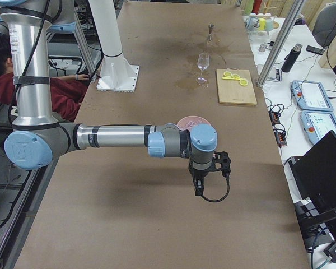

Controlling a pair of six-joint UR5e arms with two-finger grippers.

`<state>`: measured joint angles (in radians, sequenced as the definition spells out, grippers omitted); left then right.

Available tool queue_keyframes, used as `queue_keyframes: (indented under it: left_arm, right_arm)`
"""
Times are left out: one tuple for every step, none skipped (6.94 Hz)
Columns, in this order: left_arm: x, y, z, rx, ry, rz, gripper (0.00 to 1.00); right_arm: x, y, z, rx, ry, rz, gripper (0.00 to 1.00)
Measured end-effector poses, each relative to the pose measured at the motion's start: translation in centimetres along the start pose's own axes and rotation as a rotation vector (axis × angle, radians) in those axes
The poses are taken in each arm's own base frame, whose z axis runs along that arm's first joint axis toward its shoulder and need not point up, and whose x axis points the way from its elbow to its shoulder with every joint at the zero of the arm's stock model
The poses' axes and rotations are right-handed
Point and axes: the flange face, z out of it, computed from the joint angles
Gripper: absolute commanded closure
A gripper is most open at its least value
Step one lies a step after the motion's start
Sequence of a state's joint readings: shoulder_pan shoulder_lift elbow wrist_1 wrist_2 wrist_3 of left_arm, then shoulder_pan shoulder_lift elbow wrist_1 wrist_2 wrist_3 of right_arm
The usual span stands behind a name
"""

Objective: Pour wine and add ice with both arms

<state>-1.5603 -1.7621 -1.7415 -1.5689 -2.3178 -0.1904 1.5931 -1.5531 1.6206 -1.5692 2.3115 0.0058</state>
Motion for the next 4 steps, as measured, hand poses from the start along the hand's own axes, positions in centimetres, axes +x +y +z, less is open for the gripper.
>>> queue_keyframes:
  left_arm:
    - [0.0, 0.0, 0.1, -0.002, 0.0, -0.005, 0.02]
    - [-0.2, 0.0, 0.3, -0.006, -0.001, -0.011, 0.02]
    - [-0.3, 0.0, 0.4, -0.007, -0.001, -0.013, 0.02]
    - [-0.2, 0.0, 0.3, -0.006, 0.0, -0.013, 0.02]
  right_arm:
    - [0.0, 0.0, 0.0, -0.001, -0.001, 0.001, 0.0]
    - [-0.2, -0.1, 0.0, -0.003, -0.005, 0.002, 0.0]
    - [-1.3, -0.5, -0.4, -0.007, -0.01, 0.001, 0.0]
    - [-3.6, -1.1, -1.0, -0.014, -0.012, 0.007, 0.0]
